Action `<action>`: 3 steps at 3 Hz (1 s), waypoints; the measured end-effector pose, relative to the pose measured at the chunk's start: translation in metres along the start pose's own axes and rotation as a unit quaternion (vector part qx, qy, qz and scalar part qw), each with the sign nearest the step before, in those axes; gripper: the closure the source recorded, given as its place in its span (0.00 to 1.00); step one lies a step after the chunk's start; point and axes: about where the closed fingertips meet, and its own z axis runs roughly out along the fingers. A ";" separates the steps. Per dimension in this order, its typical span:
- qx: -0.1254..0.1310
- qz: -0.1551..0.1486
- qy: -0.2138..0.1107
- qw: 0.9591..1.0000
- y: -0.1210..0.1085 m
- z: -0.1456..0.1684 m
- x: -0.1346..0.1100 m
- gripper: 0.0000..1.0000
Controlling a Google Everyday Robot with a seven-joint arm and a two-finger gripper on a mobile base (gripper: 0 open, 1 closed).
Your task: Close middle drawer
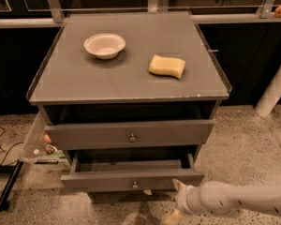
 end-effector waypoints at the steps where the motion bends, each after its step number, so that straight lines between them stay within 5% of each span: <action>1: 0.014 -0.033 0.005 0.999 -0.052 0.020 -0.023 0.37; 2: 0.046 -0.061 0.010 0.997 -0.122 0.035 -0.050 0.60; 3: 0.057 -0.063 0.006 0.996 -0.137 0.033 -0.058 0.57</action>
Offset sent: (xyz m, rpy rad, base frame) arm 0.2393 0.0078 0.0317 -0.1379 -0.2270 0.0597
